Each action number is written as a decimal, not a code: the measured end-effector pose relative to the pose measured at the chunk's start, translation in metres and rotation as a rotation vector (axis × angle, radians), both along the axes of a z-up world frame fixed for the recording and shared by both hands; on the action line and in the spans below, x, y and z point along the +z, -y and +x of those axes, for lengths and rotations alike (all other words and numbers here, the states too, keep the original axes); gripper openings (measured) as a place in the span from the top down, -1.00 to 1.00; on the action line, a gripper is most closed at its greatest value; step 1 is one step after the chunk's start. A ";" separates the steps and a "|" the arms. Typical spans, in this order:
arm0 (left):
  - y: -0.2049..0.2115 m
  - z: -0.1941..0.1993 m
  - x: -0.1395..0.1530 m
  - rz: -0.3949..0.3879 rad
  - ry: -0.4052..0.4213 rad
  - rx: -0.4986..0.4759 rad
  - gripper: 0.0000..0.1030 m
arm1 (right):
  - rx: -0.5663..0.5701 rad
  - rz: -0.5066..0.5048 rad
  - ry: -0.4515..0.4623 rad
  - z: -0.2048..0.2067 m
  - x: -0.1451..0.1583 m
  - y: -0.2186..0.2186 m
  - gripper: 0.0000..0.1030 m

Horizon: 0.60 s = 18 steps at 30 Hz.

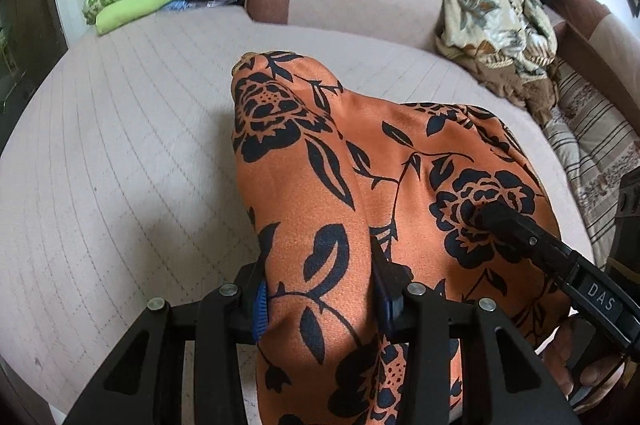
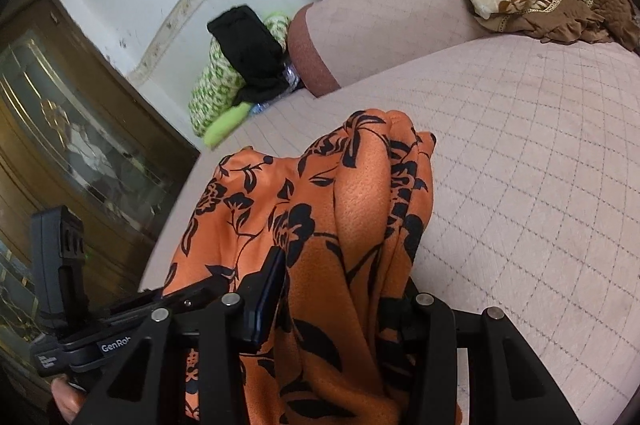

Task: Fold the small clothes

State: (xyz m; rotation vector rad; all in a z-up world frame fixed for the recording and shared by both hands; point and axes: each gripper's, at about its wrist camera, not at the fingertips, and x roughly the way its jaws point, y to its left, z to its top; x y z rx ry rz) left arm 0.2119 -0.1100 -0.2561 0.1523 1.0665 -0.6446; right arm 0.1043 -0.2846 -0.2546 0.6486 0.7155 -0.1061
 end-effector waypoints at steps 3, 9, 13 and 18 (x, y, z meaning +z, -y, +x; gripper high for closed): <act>0.003 0.003 -0.021 0.034 -0.006 0.003 0.14 | 0.007 0.012 -0.022 0.005 -0.020 0.001 0.10; 0.000 0.002 -0.053 0.079 0.015 0.030 -0.28 | 0.001 0.015 -0.096 0.006 -0.064 0.003 0.10; 0.001 -0.002 -0.044 0.132 0.044 0.024 -0.34 | 0.009 0.042 -0.111 0.008 -0.059 0.010 0.05; -0.002 -0.023 -0.022 0.201 0.148 0.016 -0.34 | 0.013 0.008 -0.114 -0.001 -0.030 0.016 0.01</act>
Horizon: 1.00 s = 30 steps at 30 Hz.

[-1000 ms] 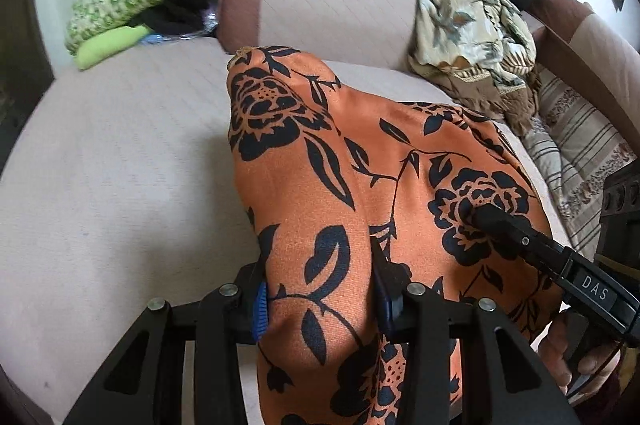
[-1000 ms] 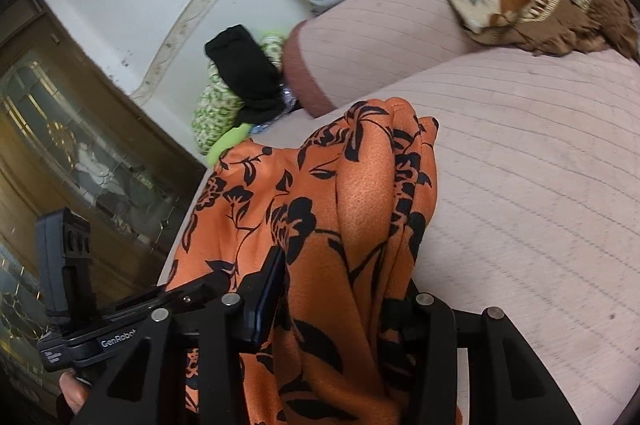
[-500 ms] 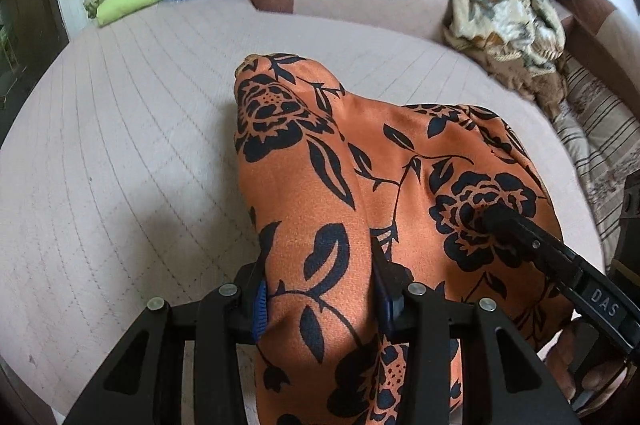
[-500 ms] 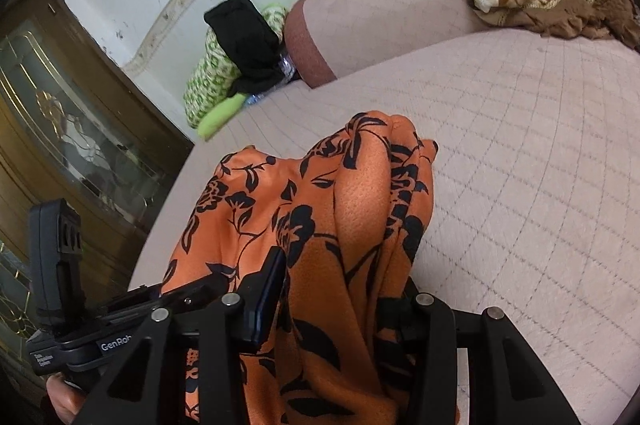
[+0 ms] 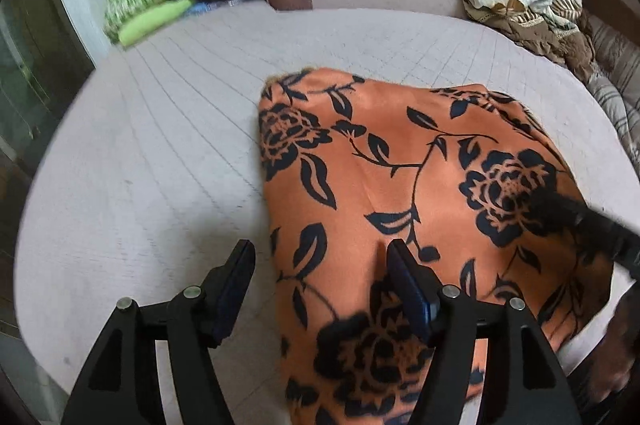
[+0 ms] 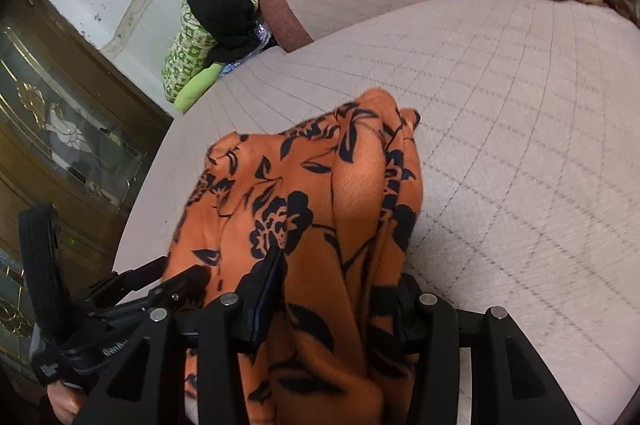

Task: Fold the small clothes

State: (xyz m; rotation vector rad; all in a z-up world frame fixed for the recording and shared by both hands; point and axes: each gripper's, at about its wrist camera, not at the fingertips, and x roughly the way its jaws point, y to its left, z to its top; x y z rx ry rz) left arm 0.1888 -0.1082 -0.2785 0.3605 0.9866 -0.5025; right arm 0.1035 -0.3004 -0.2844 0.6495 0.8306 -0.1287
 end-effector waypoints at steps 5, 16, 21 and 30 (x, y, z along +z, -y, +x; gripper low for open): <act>-0.013 -0.017 0.020 0.003 0.058 0.019 -0.34 | -0.026 -0.042 0.080 -0.024 0.034 0.002 -0.01; -0.040 -0.033 0.030 0.005 0.101 0.055 -0.34 | 0.054 -0.027 0.093 -0.030 0.042 -0.032 -0.01; -0.041 -0.024 0.006 0.062 0.057 0.073 -0.36 | 0.034 0.026 -0.021 -0.022 0.009 -0.033 -0.02; -0.043 -0.026 0.018 0.065 0.082 0.093 -0.44 | 0.032 0.032 0.007 -0.027 0.025 -0.030 -0.02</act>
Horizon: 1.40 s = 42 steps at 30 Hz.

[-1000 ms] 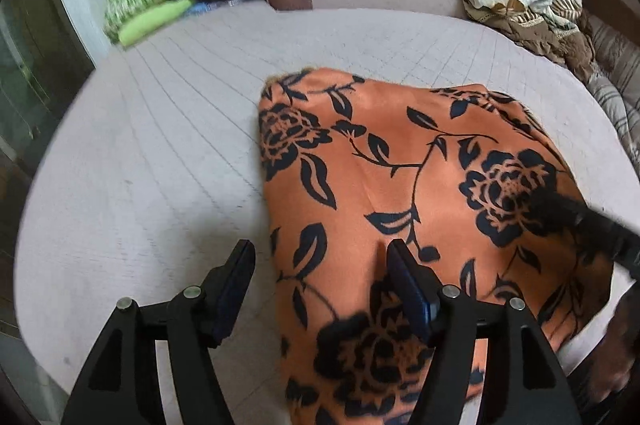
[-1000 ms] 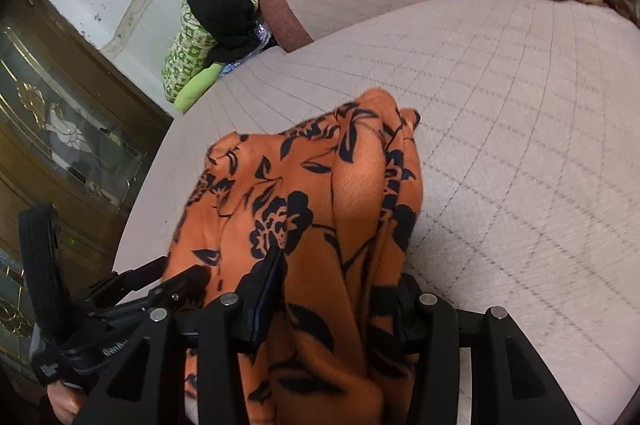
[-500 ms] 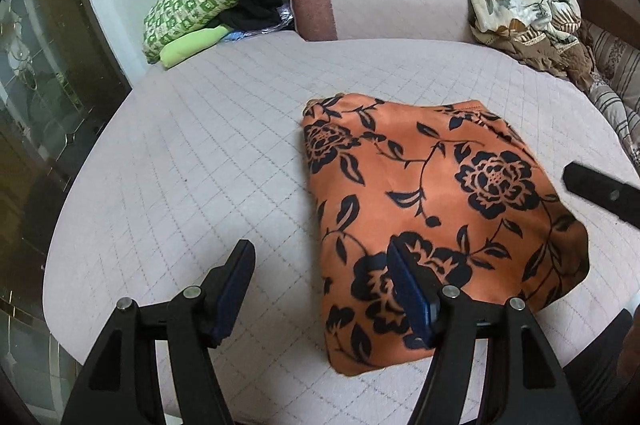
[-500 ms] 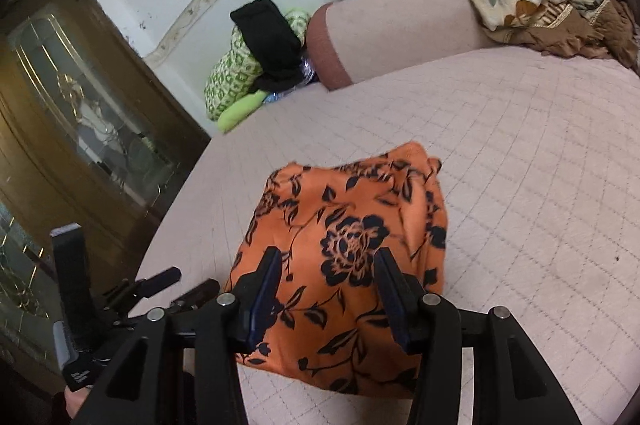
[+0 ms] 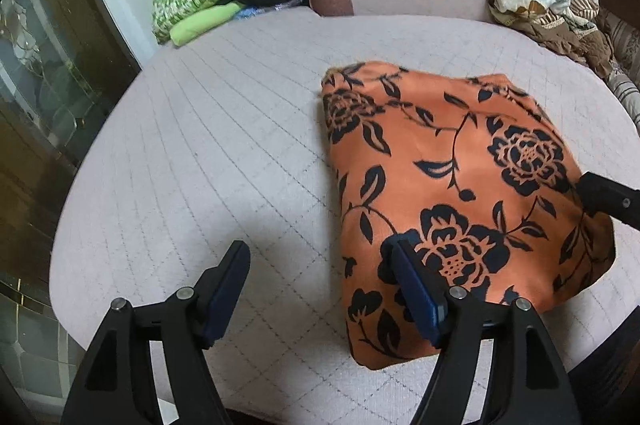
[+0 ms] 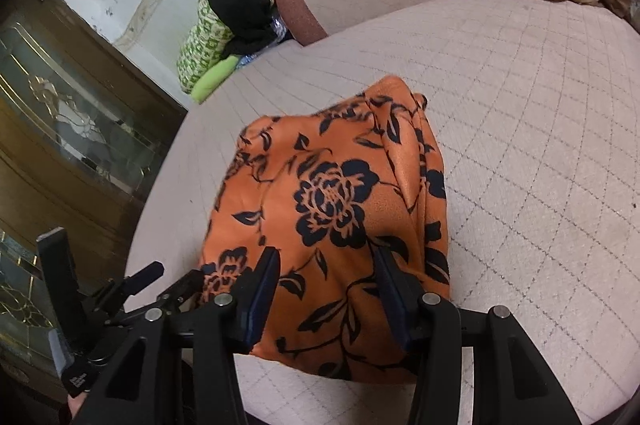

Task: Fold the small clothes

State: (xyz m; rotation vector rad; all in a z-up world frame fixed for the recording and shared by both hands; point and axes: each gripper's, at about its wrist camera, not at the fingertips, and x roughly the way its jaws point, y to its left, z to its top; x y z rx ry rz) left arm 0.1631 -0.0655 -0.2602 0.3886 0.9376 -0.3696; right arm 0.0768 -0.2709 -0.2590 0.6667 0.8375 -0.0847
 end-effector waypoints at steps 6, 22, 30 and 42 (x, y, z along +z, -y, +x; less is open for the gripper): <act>-0.003 -0.013 0.035 -0.035 0.062 0.015 -0.44 | 0.005 -0.085 0.076 -0.013 0.041 -0.009 -0.12; -0.011 -0.022 0.033 -0.008 0.017 0.043 -0.64 | 0.033 -0.048 0.040 -0.027 0.033 -0.016 -0.22; -0.023 0.006 -0.012 -0.002 -0.142 0.063 -0.68 | -0.015 0.173 -0.068 -0.015 -0.034 0.008 -0.20; 0.034 0.099 0.031 -0.006 -0.026 0.030 -0.69 | -0.009 0.097 -0.013 0.078 -0.004 0.038 -0.15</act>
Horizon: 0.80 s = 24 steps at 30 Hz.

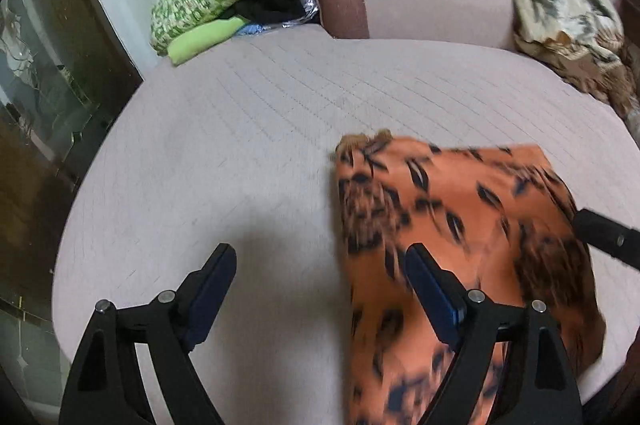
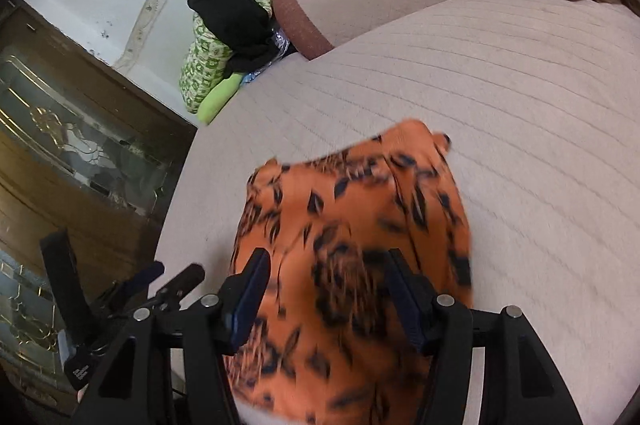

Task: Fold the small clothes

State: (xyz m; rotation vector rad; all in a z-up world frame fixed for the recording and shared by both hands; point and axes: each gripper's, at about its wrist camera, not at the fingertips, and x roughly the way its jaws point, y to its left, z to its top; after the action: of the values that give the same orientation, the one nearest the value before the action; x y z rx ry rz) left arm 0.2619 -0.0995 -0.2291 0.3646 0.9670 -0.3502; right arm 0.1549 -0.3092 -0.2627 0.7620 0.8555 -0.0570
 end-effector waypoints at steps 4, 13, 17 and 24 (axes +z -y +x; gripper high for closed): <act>0.018 0.033 -0.027 -0.006 -0.050 0.019 -0.69 | -0.099 0.025 -0.051 0.030 -0.028 0.020 0.06; 0.020 0.046 -0.066 0.011 -0.133 0.044 -0.77 | -0.110 -0.006 -0.130 0.050 -0.055 0.037 0.41; 0.001 0.011 -0.039 -0.027 -0.078 0.033 -0.77 | -0.120 0.017 -0.089 0.029 -0.034 0.024 0.34; -0.020 -0.058 -0.041 0.008 -0.066 -0.035 -0.78 | -0.009 -0.082 -0.072 -0.033 -0.017 -0.020 0.32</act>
State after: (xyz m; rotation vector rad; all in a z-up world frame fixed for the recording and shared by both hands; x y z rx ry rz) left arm 0.2040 -0.0796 -0.2697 0.3796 1.0274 -0.3919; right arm 0.1221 -0.2890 -0.2801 0.6900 0.9125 -0.1271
